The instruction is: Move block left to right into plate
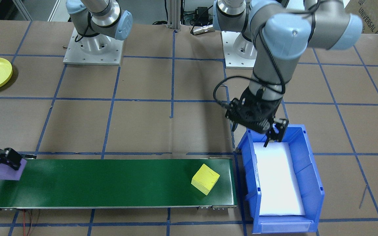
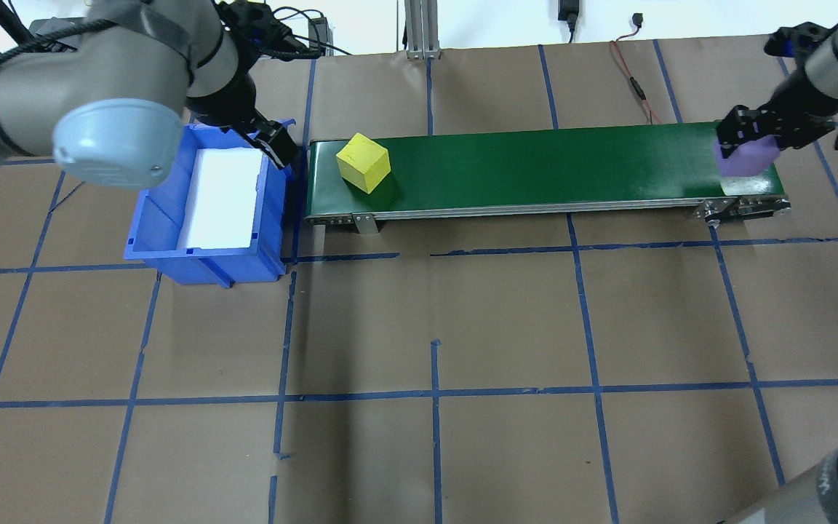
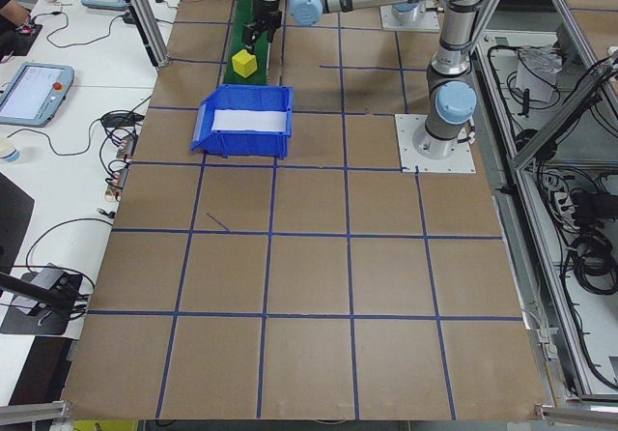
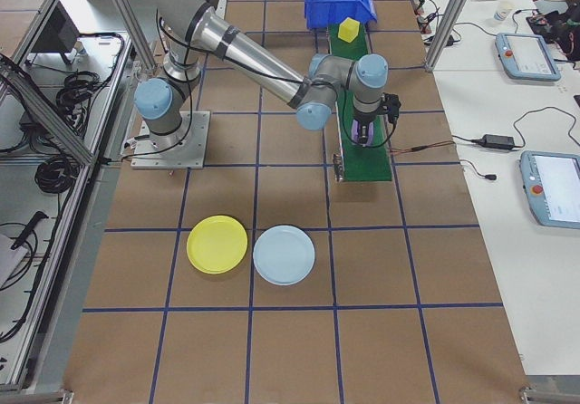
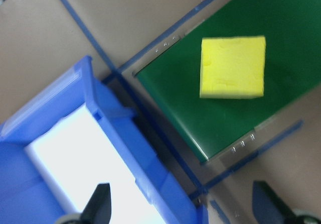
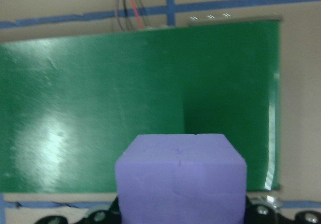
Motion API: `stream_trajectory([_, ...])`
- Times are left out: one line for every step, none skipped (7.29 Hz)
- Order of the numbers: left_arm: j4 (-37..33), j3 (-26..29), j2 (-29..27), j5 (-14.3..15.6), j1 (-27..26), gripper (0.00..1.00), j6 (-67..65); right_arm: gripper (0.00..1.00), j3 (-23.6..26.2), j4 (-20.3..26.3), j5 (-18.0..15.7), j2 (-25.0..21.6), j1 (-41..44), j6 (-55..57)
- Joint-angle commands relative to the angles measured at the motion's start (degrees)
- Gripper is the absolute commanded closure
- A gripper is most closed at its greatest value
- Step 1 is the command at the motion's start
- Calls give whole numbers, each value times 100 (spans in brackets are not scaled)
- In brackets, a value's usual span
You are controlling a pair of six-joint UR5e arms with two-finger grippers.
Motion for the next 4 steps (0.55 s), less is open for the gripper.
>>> stream_trajectory([-1515,130,869,14,453,0,-2,67,168,718,-74,-370,-1537,-1690])
stream_trajectory([-1607,52,862,-108,735,0,-1,67,455,704,-248,-328,-2249,-2707])
stream_trajectory([-1625,69,862,-309,790,0,-1,67,702,199,-294,-310,-2847,-3100])
stream_trajectory([-1634,17,862,-363,764,0,-1,66,852,-224,-329,-49,-3080,-3583])
